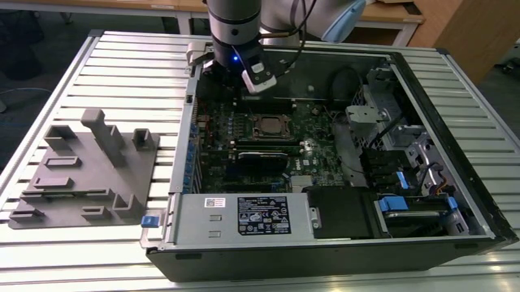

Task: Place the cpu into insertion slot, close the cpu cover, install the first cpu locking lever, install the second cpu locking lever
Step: 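Install the first cpu locking lever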

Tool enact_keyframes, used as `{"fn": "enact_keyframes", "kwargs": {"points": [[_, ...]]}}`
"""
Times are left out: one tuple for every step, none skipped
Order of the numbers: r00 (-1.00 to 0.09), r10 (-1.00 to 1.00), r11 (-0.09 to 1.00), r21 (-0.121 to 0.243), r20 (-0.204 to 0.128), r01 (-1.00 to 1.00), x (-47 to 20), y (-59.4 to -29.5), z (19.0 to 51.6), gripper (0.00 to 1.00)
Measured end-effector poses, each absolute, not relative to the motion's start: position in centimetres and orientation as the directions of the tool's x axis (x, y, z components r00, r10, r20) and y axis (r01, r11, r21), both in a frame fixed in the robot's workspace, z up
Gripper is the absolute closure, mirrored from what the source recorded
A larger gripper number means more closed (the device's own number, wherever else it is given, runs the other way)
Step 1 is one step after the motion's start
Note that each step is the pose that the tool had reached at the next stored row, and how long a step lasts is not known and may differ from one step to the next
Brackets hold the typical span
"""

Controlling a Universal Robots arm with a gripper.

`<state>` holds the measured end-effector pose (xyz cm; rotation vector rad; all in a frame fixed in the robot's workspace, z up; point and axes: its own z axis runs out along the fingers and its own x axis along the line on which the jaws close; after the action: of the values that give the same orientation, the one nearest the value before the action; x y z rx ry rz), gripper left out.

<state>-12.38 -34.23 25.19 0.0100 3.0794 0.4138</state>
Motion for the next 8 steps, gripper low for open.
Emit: {"fn": "enact_keyframes", "kwargs": {"points": [[-0.999, 0.011, 0.963, 0.268, -0.033, 0.002, -12.4, -34.2, 25.2, 0.89], [-0.999, 0.011, 0.963, 0.268, -0.033, 0.002, -12.4, -34.2, 25.2, 0.89], [-0.999, 0.011, 0.963, 0.268, -0.033, 0.002, -12.3, -34.2, 25.2, 0.89], [-0.999, 0.011, 0.963, 0.268, -0.033, 0.002, -12.3, -34.2, 25.2, 0.89], [-0.999, 0.011, 0.963, 0.268, -0.033, 0.002, -12.1, -34.2, 25.2, 0.89], [-0.999, 0.011, 0.963, 0.268, -0.033, 0.002, -11.9, -34.2, 25.2, 0.89], [-0.999, 0.011, 0.963, 0.268, -0.033, 0.002, -11.7, -34.2, 25.2, 0.89], [-0.999, 0.011, 0.963, 0.268, -0.033, 0.002, -11.4, -34.2, 25.2, 0.89]]}}
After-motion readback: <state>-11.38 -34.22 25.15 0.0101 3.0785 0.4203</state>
